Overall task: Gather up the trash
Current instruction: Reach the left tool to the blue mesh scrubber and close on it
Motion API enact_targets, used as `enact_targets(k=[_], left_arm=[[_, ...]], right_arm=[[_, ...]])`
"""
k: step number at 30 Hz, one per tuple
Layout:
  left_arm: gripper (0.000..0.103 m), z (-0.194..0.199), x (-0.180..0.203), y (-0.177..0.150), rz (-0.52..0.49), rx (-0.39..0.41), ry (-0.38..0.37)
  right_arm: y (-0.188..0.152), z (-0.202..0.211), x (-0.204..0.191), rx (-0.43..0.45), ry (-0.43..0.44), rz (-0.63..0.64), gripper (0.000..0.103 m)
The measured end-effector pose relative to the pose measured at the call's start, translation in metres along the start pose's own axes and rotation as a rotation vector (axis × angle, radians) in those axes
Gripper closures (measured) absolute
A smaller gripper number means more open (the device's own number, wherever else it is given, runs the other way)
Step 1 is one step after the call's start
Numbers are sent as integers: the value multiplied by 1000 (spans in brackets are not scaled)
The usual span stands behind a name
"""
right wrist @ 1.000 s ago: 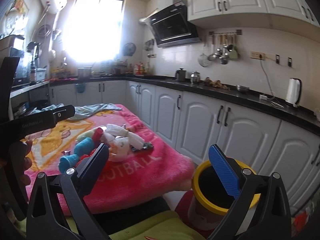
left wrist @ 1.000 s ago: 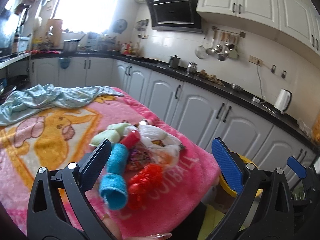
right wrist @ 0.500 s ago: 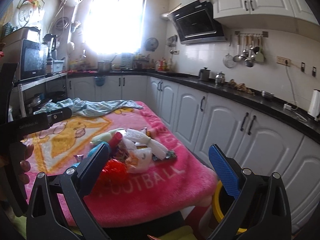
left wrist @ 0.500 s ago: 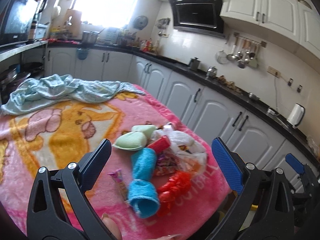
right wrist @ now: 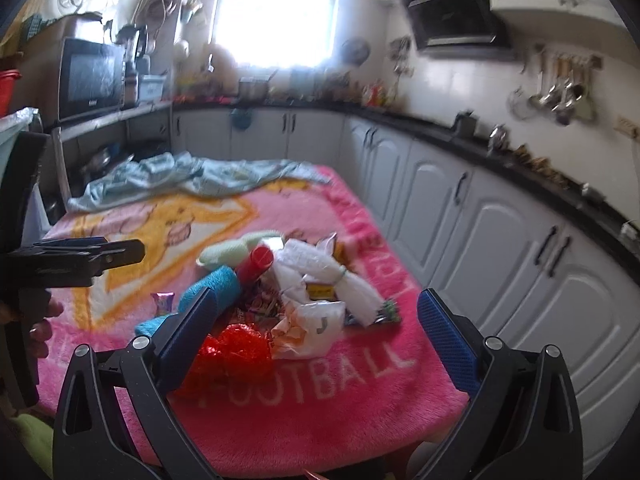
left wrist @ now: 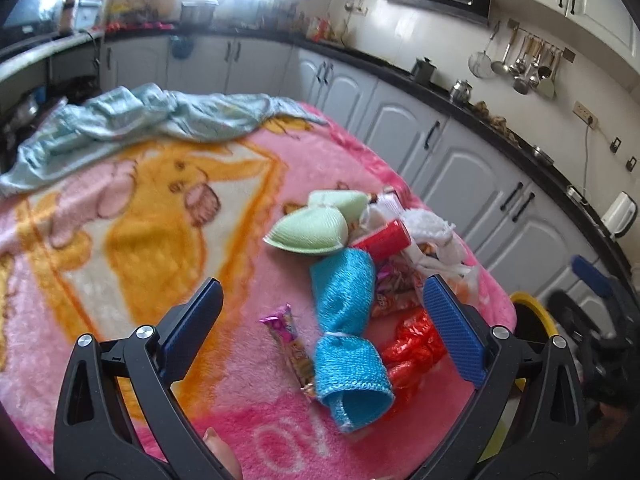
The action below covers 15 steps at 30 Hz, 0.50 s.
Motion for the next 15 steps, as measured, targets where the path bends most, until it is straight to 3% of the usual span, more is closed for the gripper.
enact_targets(k=[5, 8, 14, 15], left_arm=[[11, -22, 6, 0, -36, -53, -29], [16, -39, 8, 0, -43, -95, -54], [23, -68, 17, 4, -64, -164, -106], [28, -72, 18, 5, -63, -173, -112]], right_arm=[[6, -47, 13, -99, -4, -24, 6], [10, -69, 16, -127, -4, -6, 6], [20, -111, 8, -185, 12, 104, 7], [21, -117, 7, -197, 14, 124, 7]])
Point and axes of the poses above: each gripper's, at about its wrist camera, not at the fingertips, and z roughly against the way its jaws point, x to its right, y to its top, the point moved 2 cm from there along -z, roughly the way its jaws point, and after that the axes turned 9 degrees about -z, right-handed, at the moved point
